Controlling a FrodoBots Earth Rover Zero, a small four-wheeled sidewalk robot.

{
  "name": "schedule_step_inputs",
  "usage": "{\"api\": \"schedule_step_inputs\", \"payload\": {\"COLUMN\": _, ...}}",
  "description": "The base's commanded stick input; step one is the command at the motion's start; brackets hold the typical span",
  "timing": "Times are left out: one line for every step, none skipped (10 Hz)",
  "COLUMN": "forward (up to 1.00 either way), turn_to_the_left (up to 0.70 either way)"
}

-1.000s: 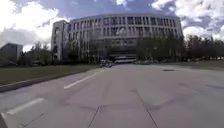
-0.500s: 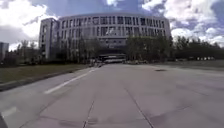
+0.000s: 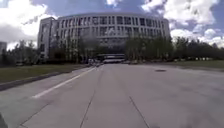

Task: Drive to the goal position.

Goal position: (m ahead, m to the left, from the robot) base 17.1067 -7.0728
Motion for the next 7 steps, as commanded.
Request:
{"api": "schedule_step_inputs", "payload": {"forward": 0.70, "turn_to_the_left": 0.00}}
{"api": "schedule_step_inputs", "payload": {"forward": 0.70, "turn_to_the_left": 0.00}}
{"api": "schedule_step_inputs", "payload": {"forward": 0.70, "turn_to_the_left": 0.00}}
{"api": "schedule_step_inputs", "payload": {"forward": 0.70, "turn_to_the_left": 0.00}}
{"api": "schedule_step_inputs", "payload": {"forward": 0.70, "turn_to_the_left": 0.00}}
{"api": "schedule_step_inputs", "payload": {"forward": 0.70, "turn_to_the_left": 0.00}}
{"api": "schedule_step_inputs", "payload": {"forward": 0.70, "turn_to_the_left": 0.00}}
